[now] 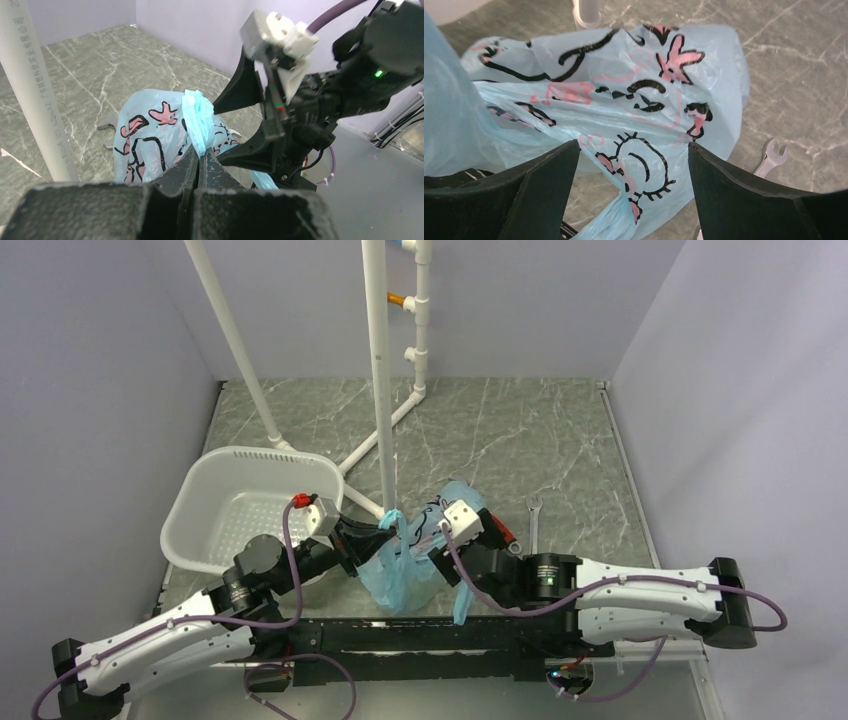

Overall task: Take the fake fruits out of the plastic bag
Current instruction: Adjust the plastic bag at the center of the board.

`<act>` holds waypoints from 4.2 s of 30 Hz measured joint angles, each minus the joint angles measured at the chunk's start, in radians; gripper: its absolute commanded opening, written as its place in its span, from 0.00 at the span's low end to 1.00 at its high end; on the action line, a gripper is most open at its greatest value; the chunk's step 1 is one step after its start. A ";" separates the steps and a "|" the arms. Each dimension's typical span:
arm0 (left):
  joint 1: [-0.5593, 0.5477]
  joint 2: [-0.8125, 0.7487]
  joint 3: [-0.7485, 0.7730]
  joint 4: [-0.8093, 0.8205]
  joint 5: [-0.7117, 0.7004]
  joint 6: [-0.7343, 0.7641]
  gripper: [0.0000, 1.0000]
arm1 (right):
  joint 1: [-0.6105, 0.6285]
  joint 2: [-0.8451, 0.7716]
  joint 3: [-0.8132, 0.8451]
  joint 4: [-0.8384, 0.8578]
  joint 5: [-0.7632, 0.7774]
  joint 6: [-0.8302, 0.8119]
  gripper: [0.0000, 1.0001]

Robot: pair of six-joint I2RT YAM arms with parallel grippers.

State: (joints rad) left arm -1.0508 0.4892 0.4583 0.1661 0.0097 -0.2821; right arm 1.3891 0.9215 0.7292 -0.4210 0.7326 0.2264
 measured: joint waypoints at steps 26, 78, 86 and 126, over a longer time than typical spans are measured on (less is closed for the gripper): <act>0.000 0.012 0.051 -0.043 0.132 0.004 0.00 | -0.286 0.130 -0.027 0.326 -0.067 0.076 0.00; -0.145 0.209 0.187 -0.397 0.245 0.018 0.83 | -0.821 -0.236 0.215 -0.085 -0.917 0.308 0.90; -0.145 0.186 0.222 -0.394 0.160 -0.103 0.92 | -0.823 -0.259 -0.096 -0.014 -0.970 0.513 0.70; -0.171 0.508 0.115 -0.286 0.277 -0.179 0.04 | -0.831 -0.054 0.224 0.173 -0.996 0.679 0.00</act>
State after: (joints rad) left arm -1.2217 0.9974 0.5735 -0.1196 0.2871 -0.4606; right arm 0.5579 0.8677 0.9527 -0.2478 -0.2634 0.9051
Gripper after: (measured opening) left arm 0.168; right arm 0.010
